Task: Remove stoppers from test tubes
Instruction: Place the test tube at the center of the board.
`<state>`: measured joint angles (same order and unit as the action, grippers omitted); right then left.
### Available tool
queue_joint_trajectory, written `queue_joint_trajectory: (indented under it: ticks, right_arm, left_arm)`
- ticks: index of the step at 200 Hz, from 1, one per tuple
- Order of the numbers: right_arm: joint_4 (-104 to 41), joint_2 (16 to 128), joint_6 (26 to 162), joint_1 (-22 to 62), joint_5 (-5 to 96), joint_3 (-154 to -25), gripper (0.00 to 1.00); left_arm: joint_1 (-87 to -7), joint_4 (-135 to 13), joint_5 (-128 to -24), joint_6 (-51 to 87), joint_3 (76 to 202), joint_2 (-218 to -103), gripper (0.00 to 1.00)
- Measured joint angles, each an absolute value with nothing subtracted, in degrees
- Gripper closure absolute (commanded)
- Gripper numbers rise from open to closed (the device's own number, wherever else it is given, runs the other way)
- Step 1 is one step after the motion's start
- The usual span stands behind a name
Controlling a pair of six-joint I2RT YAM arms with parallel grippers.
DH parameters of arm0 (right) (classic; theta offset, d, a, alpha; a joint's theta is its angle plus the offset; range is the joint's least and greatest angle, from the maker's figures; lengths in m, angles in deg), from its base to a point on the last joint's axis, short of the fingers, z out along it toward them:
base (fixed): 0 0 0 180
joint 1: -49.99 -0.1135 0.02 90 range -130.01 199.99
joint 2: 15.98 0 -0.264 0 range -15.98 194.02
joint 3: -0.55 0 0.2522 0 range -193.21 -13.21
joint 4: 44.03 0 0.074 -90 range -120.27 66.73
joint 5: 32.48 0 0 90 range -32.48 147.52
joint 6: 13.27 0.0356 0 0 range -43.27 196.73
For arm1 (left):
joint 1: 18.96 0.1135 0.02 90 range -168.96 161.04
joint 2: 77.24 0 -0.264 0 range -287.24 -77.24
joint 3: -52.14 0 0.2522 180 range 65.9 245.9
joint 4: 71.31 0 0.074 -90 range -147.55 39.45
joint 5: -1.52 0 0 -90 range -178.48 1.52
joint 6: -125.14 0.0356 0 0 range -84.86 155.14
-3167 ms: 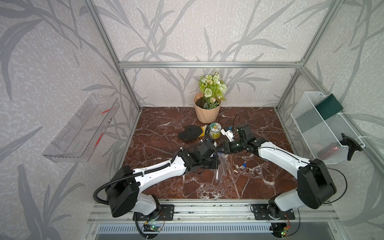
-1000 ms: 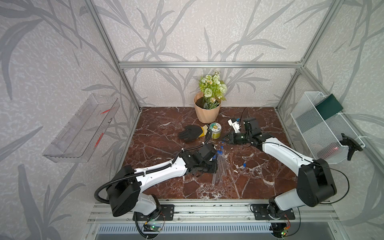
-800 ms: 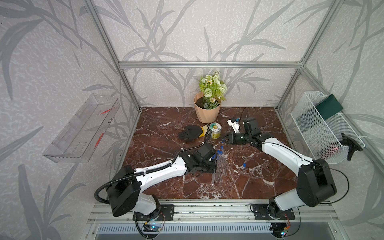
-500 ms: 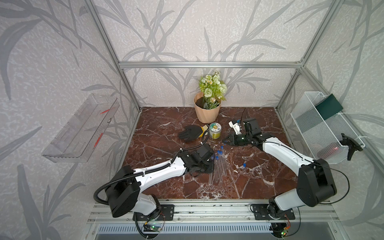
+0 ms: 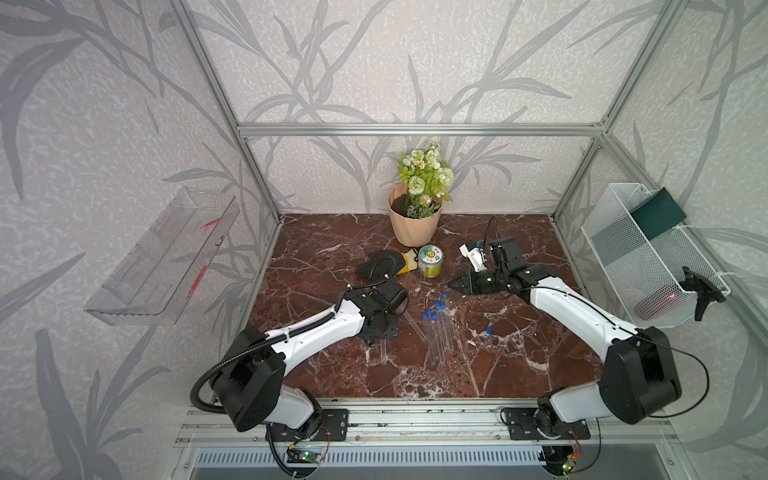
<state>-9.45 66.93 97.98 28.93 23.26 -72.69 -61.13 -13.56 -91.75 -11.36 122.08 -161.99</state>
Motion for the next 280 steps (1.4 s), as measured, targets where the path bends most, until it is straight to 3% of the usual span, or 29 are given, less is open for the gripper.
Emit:
queue_joint_trajectory:
  ticks: [72,167,280]
  right_arm:
    - [-7.3,64.4,97.6,28.9,24.1,-72.3,0.95]
    - [-5.2,61.7,97.4,29.0,24.6,-70.3,0.95]
    - [-1.1,59.3,96.1,29.0,26.2,-70.3,0.93]
  left_arm:
    - [-59.0,-8.3,-97.1,-8.0,132.4,-177.4,1.00]
    - [-58.3,-7.7,-98.0,-6.3,134.3,-182.6,1.00]
    - [-57.5,-10.2,-96.0,-6.0,133.4,-183.1,0.80]
